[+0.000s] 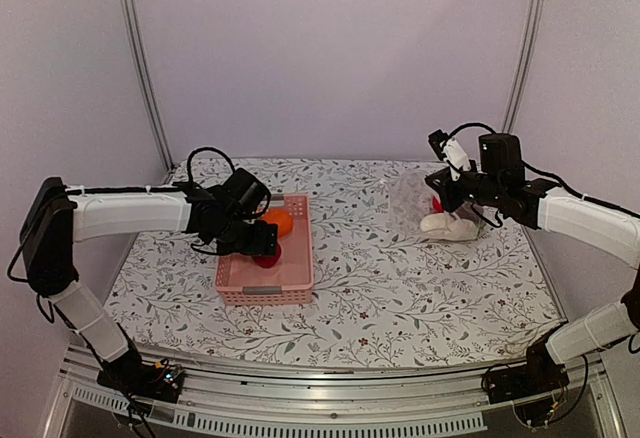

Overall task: Place the food in the zip-top bag and seal the zipper
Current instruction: Pick up the fake fruit from the bin.

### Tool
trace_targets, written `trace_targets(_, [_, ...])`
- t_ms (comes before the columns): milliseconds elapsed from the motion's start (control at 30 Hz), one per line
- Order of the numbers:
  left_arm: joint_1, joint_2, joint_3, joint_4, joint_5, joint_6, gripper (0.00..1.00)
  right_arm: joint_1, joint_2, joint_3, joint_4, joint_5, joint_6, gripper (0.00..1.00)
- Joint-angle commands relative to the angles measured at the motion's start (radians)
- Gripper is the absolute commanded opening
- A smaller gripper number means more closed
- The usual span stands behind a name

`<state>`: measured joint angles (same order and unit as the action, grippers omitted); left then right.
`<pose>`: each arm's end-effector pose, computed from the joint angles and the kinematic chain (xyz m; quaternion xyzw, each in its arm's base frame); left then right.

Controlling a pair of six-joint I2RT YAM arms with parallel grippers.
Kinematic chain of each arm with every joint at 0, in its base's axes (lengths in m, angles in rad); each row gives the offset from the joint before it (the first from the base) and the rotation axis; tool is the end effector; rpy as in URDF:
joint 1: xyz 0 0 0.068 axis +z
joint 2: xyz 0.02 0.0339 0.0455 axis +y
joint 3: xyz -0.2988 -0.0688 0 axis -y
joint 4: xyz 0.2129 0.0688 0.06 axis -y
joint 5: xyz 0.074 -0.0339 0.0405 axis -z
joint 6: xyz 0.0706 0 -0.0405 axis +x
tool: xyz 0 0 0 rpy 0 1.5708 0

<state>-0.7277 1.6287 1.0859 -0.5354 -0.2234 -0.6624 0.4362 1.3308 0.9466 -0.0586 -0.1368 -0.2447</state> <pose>0.2480 -0.1999 0.2273 0.0043 0.9642 -0.0721 0.2553 0.2668 0.1350 0.3179 -0.3160 0.7826 0.1085 0.5254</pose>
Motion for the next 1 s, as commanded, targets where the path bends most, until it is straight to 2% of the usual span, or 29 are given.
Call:
trace_targets(0, [0.023,0.032,0.031,0.019,0.029,0.013,0.90,-0.004,0.001,-0.005,0.009,0.004,-0.005,0.00])
trace_targets(967, [0.062,0.217,0.112,0.024,0.058,0.045,0.87,-0.004,0.018,-0.005,0.008,0.006,-0.016,0.00])
